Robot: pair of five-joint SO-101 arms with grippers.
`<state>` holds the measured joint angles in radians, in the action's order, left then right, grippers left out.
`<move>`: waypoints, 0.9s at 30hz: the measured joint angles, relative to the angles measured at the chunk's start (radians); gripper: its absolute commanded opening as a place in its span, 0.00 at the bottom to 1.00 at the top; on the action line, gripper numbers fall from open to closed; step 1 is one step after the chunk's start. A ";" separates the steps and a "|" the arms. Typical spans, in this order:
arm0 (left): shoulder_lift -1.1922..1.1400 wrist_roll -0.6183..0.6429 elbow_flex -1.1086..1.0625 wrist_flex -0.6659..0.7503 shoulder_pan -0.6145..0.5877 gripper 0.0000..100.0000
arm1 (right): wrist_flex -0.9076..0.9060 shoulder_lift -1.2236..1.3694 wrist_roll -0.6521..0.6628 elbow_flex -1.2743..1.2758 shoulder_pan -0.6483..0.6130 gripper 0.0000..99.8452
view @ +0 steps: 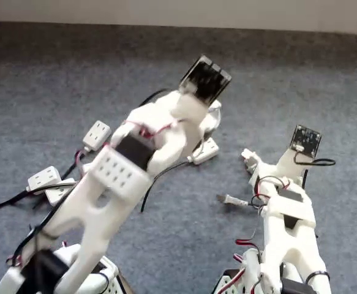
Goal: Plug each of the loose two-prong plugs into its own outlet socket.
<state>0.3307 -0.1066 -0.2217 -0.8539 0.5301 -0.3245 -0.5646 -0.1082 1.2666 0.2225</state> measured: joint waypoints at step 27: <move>-1.211 -0.287 1.424 -0.864 0.018 0.01 | 0.075 -0.014 -0.107 0.029 0.107 0.01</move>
<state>-0.8800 -0.3936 1.2022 -1.7177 0.5485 -0.2493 -0.5785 -0.2156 1.2958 0.3299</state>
